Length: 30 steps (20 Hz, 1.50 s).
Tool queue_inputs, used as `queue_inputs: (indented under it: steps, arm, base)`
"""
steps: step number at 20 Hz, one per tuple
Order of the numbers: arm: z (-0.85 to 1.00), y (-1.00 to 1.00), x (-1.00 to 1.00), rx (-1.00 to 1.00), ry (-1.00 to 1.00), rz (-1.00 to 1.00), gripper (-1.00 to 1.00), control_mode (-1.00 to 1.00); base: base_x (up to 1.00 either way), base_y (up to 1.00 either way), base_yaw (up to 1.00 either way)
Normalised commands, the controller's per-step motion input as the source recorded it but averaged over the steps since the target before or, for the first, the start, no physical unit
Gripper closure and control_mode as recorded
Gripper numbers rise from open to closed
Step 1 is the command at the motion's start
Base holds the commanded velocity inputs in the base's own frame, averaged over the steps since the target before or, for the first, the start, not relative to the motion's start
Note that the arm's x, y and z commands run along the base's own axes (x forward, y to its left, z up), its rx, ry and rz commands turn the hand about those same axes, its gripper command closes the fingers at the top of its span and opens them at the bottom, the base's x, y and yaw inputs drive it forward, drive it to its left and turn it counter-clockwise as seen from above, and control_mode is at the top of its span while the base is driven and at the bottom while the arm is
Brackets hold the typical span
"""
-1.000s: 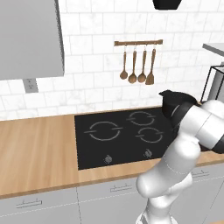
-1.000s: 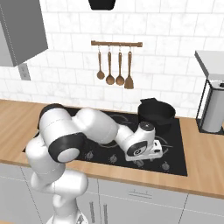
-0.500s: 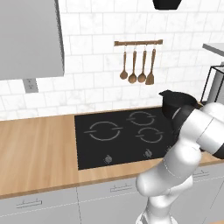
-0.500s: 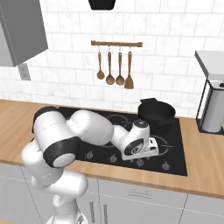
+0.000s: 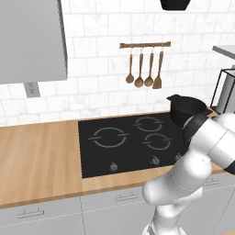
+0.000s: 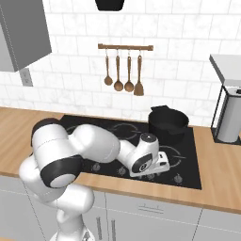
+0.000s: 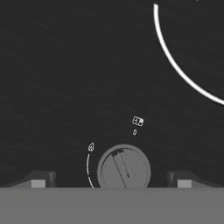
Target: Turn off the rear right burner of the stove.
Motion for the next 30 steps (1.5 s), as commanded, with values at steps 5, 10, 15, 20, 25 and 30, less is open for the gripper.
queue_inputs:
  steps: [5, 10, 15, 20, 25, 30]
  arm:
    - [0.00, -0.04, 0.22, 0.00, 0.00, 0.00, -1.00, -1.00]
    - [0.00, -0.11, 0.06, 0.00, 0.00, 0.02, -1.00, -1.00]
    - [0.00, 0.00, 0.00, 0.00, 0.00, 0.00, 1.00, -1.00]
    - [0.00, 0.00, 0.00, 0.00, 0.00, 0.00, 1.00, -1.00]
    - [0.00, -0.05, 0.00, 0.08, 0.00, -0.09, 1.00, -1.00]
    - [0.00, -0.22, 0.00, 0.29, 0.00, -0.33, 1.00, -1.00]
  base:
    - [0.00, 0.00, 0.00]
    - [0.00, 0.00, 0.00]
    - [0.00, 0.00, 0.00]
    - [0.00, 0.00, 0.00]
    - [0.00, 0.00, 0.00]
    - [0.00, 0.00, 0.00]
